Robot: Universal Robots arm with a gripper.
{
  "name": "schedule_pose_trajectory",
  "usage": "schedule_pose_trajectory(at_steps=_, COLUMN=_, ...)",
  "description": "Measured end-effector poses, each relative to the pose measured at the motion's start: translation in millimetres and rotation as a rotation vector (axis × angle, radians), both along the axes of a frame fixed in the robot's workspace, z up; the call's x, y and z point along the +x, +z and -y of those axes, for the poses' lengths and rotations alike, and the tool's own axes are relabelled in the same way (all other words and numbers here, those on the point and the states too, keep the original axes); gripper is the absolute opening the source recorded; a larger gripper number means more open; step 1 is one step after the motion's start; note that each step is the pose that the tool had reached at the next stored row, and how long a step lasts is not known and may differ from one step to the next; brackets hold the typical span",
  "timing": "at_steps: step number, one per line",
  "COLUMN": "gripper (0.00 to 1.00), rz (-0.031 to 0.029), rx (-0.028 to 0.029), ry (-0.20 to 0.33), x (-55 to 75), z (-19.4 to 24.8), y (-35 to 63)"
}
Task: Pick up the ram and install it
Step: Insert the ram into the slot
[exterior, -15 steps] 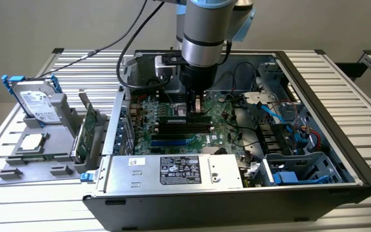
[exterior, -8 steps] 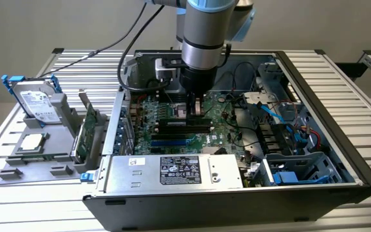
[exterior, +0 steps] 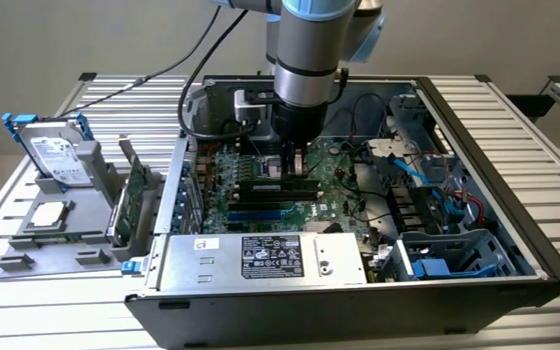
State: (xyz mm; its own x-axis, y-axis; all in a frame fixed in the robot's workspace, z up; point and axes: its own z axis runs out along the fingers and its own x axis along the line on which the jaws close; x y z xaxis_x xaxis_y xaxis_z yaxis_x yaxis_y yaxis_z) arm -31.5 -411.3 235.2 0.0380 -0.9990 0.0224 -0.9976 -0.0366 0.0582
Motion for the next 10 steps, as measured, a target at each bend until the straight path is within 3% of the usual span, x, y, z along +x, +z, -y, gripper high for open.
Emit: schedule_pose_trajectory(at_steps=10, gripper=0.14, rz=-0.0001, rx=-0.0003, ry=0.003, x=0.0, z=0.0, y=-3.2)
